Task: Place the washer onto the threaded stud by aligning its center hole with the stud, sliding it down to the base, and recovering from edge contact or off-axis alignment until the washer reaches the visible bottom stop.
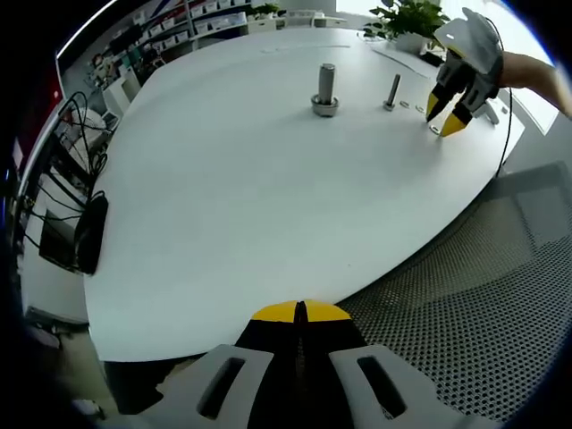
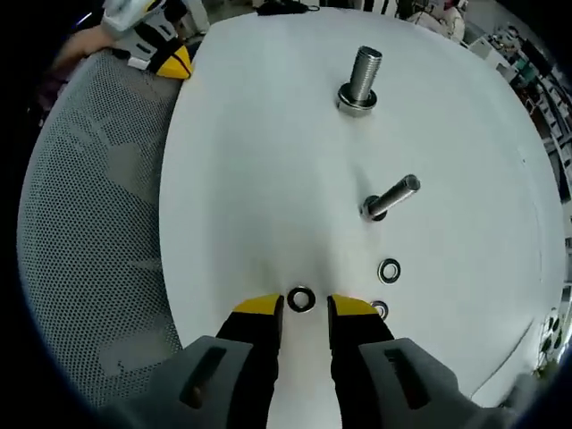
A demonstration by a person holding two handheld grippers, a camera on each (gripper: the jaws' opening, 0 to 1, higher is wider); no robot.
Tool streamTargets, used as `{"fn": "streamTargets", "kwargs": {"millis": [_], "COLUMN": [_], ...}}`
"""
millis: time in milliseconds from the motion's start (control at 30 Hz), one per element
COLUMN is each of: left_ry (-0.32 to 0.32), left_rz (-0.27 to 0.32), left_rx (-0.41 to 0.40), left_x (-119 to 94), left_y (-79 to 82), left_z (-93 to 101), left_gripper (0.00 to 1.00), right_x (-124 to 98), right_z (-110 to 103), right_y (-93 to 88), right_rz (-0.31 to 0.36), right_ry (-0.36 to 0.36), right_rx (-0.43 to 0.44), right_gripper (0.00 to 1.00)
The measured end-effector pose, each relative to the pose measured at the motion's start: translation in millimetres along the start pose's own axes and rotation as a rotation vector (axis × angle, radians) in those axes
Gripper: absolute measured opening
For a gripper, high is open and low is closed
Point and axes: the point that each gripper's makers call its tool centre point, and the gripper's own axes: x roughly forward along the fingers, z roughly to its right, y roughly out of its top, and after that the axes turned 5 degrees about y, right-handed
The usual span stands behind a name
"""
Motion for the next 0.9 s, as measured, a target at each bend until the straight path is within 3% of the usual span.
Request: {"fn": "streamTargets", "kwargs": {"millis": [600,900], "left_ry": [0.003,0.005], "left_rz": [0.0,-0.002], "left_rx": [-0.001,-0.001], "left_x": [-0.2,-0.1], "left_y": [-0.3,-0.4], "left_z": [-0.5,-0.2], "left_gripper": [0.0,0.0], "right_x": [1.1,-1.0], "right_z": [-2.3,-2.3], "right_y": [0.8,0.6], "right_rz": [-0.038,-0.052], "right_ry": [-0.019,-0.001], "right_rx": [-0.062,-0.035], "right_gripper": [0.15,0.14]}}
